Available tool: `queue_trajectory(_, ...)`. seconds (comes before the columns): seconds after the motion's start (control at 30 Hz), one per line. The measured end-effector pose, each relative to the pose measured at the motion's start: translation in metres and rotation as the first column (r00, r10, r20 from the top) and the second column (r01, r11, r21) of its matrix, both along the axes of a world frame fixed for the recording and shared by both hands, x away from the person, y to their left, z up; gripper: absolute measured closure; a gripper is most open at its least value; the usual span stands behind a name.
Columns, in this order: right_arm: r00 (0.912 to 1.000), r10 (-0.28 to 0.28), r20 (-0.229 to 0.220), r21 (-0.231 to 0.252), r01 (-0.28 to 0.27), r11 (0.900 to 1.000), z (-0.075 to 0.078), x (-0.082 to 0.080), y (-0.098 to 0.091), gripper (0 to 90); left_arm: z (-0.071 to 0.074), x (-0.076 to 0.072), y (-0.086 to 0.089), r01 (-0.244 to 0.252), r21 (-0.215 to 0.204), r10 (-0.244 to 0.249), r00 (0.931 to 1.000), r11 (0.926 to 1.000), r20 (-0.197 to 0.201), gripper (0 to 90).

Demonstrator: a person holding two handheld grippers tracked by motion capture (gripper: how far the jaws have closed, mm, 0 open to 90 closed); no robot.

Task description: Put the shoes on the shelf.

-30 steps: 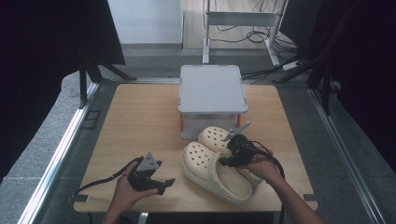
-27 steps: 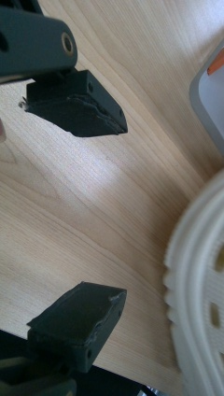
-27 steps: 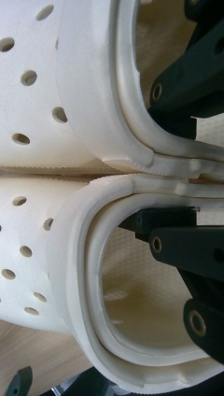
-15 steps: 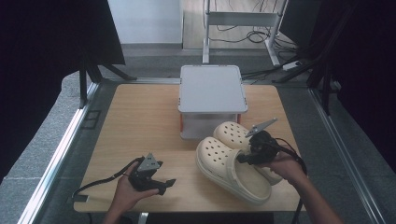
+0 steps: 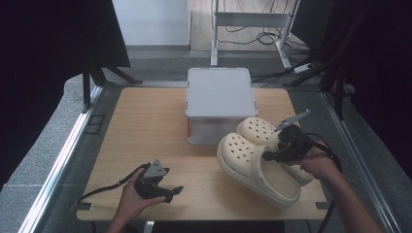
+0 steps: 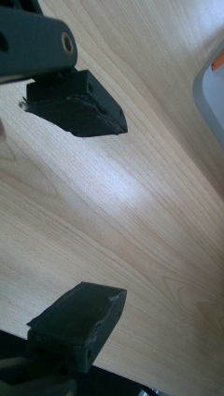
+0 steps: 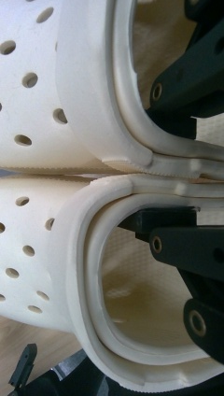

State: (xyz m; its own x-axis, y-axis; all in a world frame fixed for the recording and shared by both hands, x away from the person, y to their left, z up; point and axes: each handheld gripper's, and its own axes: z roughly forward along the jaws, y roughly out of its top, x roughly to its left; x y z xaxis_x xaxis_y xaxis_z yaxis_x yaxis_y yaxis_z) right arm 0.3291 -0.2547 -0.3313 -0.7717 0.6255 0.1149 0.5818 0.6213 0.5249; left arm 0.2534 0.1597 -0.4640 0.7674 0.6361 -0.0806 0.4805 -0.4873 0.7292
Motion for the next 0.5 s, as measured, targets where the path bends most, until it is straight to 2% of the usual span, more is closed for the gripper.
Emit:
queue_trajectory(0.3, 1.0000, 0.006, -0.007, 0.021, -0.005, 0.9998, 0.014, -0.003, -0.010, 65.2, 0.000, 0.000, 0.000, 0.000, 0.000, 0.000, 1.0000, 1.0000, -0.001, 18.4)
queue_trajectory(0.5, 0.9997, 0.018, 0.018, 0.040, -0.019, 0.9990, 0.029, -0.011, -0.013, 65.2, -0.001, 0.000, -0.001, -0.001, -0.001, 0.001, 1.0000, 1.0000, -0.006, 18.4)
